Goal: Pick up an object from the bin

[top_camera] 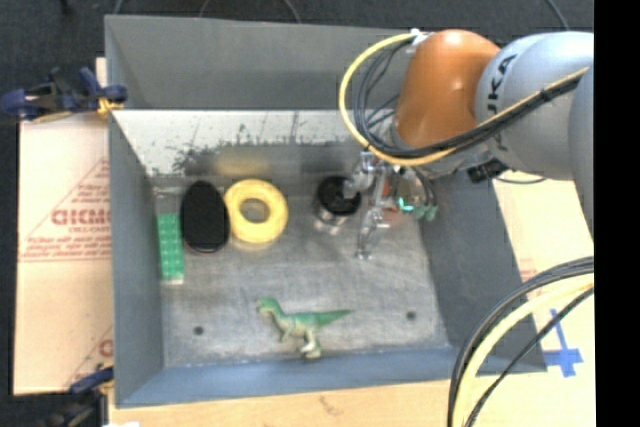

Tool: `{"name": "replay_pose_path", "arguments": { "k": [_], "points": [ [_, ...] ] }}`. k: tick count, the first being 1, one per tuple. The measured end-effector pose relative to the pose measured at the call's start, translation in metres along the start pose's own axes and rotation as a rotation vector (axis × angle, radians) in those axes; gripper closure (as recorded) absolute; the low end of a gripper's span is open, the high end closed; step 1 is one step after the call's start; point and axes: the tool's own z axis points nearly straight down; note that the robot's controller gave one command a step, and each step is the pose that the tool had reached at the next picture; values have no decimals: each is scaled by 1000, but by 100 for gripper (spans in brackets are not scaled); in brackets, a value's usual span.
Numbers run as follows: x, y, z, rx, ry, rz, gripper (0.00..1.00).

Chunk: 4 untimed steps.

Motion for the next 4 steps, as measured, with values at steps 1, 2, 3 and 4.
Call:
{"name": "replay_pose_path", "arguments": {
  "k": [1,2,3,4],
  "points": [
    [-2,0,-5,1,-8,0,0],
    [-20,-6,33,1,-20,-12,0],
    [-27,-6,38,-1,-32,-10,0],
    [-20,-6,22,0,-13,-12,0]
  ]
}}
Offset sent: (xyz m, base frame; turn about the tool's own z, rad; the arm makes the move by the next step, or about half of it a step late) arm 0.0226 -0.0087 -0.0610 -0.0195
